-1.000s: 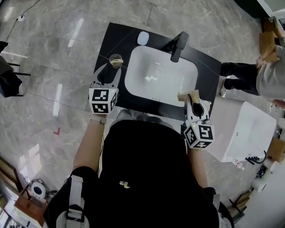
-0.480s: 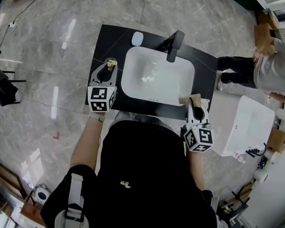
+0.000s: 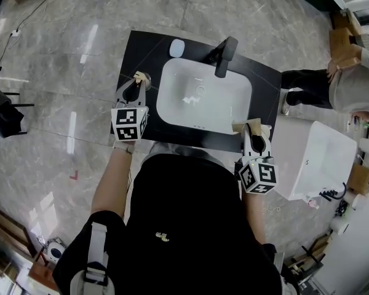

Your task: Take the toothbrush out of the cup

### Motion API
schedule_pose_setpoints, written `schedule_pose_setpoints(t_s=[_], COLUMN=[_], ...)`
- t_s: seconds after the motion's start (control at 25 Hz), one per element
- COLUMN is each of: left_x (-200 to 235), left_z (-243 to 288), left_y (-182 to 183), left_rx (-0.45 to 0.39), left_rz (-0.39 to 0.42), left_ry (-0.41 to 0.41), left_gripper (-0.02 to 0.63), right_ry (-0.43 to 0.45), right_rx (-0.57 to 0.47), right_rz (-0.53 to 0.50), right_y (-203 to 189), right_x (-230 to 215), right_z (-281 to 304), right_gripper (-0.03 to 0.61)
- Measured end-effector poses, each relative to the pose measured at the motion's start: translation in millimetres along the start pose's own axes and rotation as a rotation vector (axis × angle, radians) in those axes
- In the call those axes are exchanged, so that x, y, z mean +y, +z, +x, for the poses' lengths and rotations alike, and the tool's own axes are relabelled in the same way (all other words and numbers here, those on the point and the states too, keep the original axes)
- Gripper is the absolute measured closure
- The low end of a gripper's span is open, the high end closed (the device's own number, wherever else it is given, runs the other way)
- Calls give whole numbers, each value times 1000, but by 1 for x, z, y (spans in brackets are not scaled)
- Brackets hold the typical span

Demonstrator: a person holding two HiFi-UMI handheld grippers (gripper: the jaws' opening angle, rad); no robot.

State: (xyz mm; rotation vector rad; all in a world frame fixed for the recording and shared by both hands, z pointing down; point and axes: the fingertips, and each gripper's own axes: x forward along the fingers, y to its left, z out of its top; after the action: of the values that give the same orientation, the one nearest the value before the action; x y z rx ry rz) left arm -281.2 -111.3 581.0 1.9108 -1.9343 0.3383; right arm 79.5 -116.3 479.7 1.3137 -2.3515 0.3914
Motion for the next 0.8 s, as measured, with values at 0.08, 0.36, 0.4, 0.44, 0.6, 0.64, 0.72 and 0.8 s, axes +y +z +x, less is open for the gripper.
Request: schedule_pose_setpoints(t_s=[0.08,0.36,0.4,0.44,0.6,0.64,0.72,0.8], left_x=[3,3,4,4,1,1,1,0], left_z=[-1,-5,-5,-6,-12,-13,-16,-20], left_y=[1,5,7,9,19,23,30,37], left_rx=[-3,-2,-2,-3,-10,-14,-21,-25], left_rz=[-2,2,0,1,10,11,13,11], left_ry=[7,18,20,22,28,30,34,36], left_gripper=[571,572,572,572,572,572,572,572], right_ry=[1,3,4,5,10,12,17,20], right_rx=[-1,-8,-9,-12,-24,-27,-36,-44], right_rz=[0,6,7,8,14,16,21,26], right_y=[-1,-2,-2,-2,-1,0,1,2], right_x=[0,-3,-3,-4,-5,-5,-6,-6], right_z=[0,-4,-4,-5,-7,-7,-6,-6], right_gripper=[503,503,503,503,503,503,503,503])
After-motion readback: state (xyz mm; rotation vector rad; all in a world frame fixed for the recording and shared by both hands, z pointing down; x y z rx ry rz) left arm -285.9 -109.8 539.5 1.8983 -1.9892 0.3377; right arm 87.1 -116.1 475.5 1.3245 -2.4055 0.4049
